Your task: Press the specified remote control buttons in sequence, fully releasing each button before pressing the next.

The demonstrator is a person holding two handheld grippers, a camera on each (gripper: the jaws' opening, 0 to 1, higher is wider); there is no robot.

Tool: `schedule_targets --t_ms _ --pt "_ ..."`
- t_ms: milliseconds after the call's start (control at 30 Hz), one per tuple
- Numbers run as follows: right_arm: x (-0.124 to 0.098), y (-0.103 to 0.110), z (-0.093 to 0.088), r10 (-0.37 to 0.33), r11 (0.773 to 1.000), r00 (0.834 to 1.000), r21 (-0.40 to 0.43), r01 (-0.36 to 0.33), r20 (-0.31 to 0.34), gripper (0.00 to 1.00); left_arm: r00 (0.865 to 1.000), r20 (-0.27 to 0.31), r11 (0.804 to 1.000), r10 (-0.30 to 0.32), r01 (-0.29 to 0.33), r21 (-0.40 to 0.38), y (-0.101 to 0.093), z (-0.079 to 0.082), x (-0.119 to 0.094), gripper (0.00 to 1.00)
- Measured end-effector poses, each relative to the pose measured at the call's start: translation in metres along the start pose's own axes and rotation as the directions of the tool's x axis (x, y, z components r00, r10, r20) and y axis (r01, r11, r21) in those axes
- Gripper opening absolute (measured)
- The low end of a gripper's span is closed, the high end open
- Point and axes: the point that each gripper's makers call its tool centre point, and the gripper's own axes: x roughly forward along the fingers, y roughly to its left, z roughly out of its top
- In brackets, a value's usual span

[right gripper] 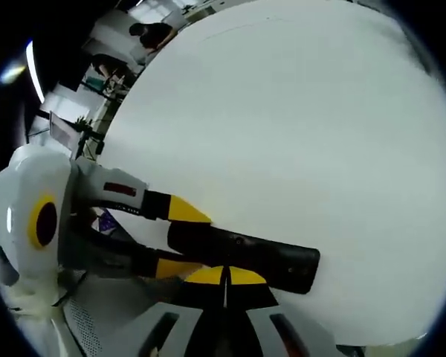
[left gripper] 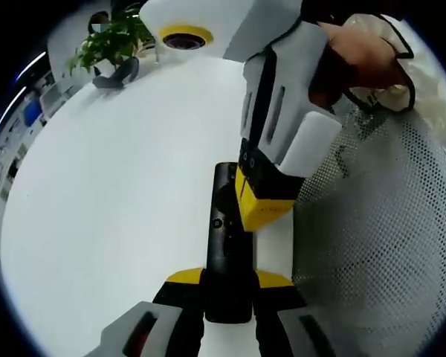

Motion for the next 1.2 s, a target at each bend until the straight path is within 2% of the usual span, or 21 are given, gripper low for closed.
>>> schedule_targets --t_ms 300,533,667,700,767,933,1033,1200 --pt "0.0025 -0.0017 -0.0004 -0.06 0.997 0.998 -0.053 0.059 -0.036 0.0 1.0 0.0 1.0 0.014 -0.014 0.012 -0.0008 -0.0003 0.0001 0.22" --pt "0.0024 -0.0029 -0.001 -0.069 0.997 0.996 -0.046 0.066 -0.053 0.0 1.0 0.01 1.0 0.016 -0.016 0.022 -0.0005 -0.0004 0.0003 0.22" --pt "0.0037 -0.0029 -0.0032 -0.092 0.995 0.995 -0.048 0.089 -0.049 0.0 1.0 0.017 0.999 0.006 -0.006 0.031 -0.0015 0.0005 0.0005 0.22" --pt "0.0033 -0.0025 -0.0027 -0.098 0.994 0.994 -0.054 0.096 -0.041 0.0 1.0 0.023 1.0 0.003 -0.003 0.002 -0.0006 0.0006 0.0 0.22" --pt "0.0034 -0.0026 -0.0027 -0.105 0.992 0.994 -0.071 0.103 -0.031 0.0 0.999 0.044 1.0 -0.007 0.007 -0.006 0.0006 0.0007 -0.0004 0.22" --pt "0.0031 -0.004 -0.002 -0.09 0.995 0.996 -0.053 0.089 -0.018 0.0 0.998 0.061 1.0 0.002 -0.003 0.012 -0.0009 0.0013 -0.0002 0.22" --pt "0.0031 -0.0033 -0.0022 -0.08 0.994 0.997 -0.08 0.078 -0.022 0.0 0.998 0.061 1.0 0.005 -0.006 0.018 -0.0007 0.0014 -0.0001 0.22" --pt "0.0013 -0.0037 -0.0018 -0.049 0.998 0.999 -0.048 0.048 -0.016 0.0 0.998 0.065 0.999 0.01 -0.012 0.032 -0.0004 0.001 0.0006 0.22"
